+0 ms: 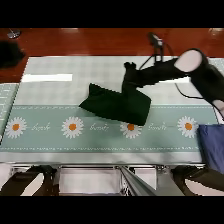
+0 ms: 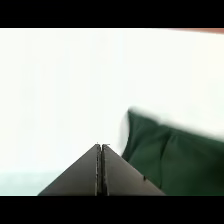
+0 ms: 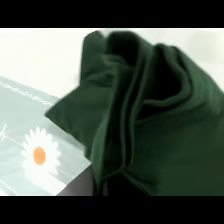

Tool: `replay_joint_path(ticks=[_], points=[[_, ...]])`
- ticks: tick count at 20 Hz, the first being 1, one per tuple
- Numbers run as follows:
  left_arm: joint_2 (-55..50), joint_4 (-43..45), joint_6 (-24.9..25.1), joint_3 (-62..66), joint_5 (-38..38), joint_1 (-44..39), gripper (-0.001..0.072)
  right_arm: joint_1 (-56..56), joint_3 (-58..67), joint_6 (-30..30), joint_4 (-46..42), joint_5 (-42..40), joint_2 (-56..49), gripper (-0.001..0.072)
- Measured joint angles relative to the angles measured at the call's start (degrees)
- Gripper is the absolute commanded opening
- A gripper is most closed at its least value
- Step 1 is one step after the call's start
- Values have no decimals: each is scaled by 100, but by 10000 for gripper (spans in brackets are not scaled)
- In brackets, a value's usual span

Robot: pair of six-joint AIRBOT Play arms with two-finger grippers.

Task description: Fold the shirts.

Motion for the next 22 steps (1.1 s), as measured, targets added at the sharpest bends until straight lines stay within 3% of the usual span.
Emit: replay_joint_path(ticks=[5, 6, 7, 11, 15, 19, 22], points=[[2258, -782, -122, -3112, 468, 219, 27, 616, 1182, 44, 433, -140, -1725, 33], [2518, -931, -127, -3521, 501, 234, 27, 704, 1362, 59, 529, -127, -1987, 417], [2712, -1069, -138, -3858, 527, 240, 27, 791, 1532, 46, 673, -81, -2225, 627], [3058, -1392, -142, -4590, 678, 262, 27, 874, 1969, -667, 1569, 708, -2809, 630], [3141, -1545, -160, -4784, 767, 269, 27, 319, 2100, -625, 1456, 1432, -2509, 630], [3161, -1631, -166, -4841, 669, 269, 27, -494, 1600, -267, -46, 1991, -1178, 630], [3165, -1657, -168, -4852, 612, 269, 27, -1025, -214, 505, -1513, 1412, 463, 629]])
